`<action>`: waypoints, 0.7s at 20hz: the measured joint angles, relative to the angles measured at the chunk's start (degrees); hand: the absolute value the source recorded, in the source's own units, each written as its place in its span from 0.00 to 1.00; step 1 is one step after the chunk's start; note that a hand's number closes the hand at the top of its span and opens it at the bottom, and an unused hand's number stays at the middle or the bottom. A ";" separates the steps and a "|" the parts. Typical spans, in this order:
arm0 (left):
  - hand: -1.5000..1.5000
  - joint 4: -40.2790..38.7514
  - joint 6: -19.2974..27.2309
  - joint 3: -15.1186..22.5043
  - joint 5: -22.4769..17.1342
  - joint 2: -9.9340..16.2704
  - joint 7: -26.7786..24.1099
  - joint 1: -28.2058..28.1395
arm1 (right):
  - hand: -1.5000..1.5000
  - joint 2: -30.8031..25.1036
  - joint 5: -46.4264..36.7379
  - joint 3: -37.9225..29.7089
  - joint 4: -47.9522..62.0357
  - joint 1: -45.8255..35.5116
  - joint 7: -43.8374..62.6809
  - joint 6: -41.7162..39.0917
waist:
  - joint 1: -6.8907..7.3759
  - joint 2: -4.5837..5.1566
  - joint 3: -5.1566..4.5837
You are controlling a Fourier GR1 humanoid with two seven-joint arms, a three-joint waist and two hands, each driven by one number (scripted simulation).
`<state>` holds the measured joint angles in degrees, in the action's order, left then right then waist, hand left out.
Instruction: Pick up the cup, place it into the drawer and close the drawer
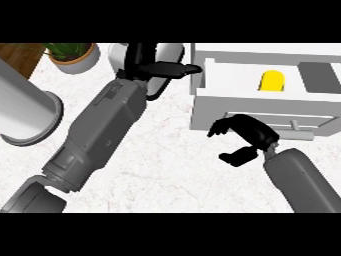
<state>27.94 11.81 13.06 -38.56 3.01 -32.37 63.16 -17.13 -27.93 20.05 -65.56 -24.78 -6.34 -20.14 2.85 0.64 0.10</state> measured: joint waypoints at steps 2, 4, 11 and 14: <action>0.00 1.65 -0.94 0.12 -0.10 0.52 0.20 -1.72 | 1.00 0.57 -1.22 -0.97 6.50 -2.75 -3.09 2.13 | 1.12 -0.08 -0.04; 0.00 3.39 -1.83 0.09 -0.30 1.60 0.85 -3.13 | 1.00 0.90 -2.11 -2.30 11.86 -5.56 -6.41 4.59 | 1.90 -0.22 -0.19; 0.00 7.87 -5.70 0.56 -0.61 4.73 1.87 -8.50 | 1.00 -0.97 0.20 -10.77 26.82 -16.48 -13.99 8.73 | 4.38 0.60 0.14; 0.00 9.49 -6.86 0.73 -0.74 5.74 2.58 -9.79 | 1.00 -1.15 1.70 -13.28 31.22 -19.04 -15.94 8.88 | 5.03 0.98 0.45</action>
<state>37.43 4.95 13.79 -39.30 8.74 -29.79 53.37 -18.29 -26.24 6.76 -34.33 -43.82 -22.27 -11.26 7.88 1.62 0.55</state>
